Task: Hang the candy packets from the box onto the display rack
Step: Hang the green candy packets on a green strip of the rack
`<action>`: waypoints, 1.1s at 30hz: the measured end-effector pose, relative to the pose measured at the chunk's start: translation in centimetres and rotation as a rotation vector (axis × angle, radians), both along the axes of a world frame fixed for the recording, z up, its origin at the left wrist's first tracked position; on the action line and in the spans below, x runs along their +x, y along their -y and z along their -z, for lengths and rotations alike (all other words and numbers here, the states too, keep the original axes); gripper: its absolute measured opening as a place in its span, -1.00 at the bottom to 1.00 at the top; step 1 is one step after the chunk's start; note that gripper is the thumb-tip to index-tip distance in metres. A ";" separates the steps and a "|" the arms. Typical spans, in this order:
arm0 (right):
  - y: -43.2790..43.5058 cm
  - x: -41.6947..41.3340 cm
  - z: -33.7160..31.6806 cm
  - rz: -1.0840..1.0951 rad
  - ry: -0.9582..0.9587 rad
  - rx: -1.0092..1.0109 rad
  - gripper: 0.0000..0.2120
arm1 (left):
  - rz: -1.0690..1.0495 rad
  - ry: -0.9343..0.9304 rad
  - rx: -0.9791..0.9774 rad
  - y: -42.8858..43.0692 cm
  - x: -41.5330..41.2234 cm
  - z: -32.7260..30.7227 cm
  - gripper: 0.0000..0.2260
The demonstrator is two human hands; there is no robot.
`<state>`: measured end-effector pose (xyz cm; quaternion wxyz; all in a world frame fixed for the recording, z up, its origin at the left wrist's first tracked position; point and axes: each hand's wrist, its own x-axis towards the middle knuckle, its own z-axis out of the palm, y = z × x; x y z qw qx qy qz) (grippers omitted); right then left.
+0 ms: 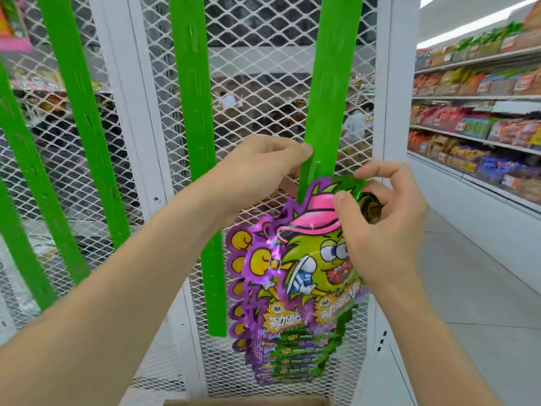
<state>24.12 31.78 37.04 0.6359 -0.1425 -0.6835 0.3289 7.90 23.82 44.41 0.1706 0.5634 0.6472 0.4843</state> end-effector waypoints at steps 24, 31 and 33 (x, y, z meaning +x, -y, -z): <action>0.6 -3.1 -4.1 0.153 -0.031 0.052 -0.78 | 0.052 0.355 -0.039 0.1 -0.1 0.4 -0.47; 1.6 -3.6 -3.0 0.237 -0.100 0.061 -0.79 | 0.030 0.359 0.014 0.8 0.7 0.6 -0.58; 1.9 -3.6 -3.0 0.267 -0.107 0.083 -0.78 | 0.037 0.369 0.040 0.8 0.8 0.6 -0.58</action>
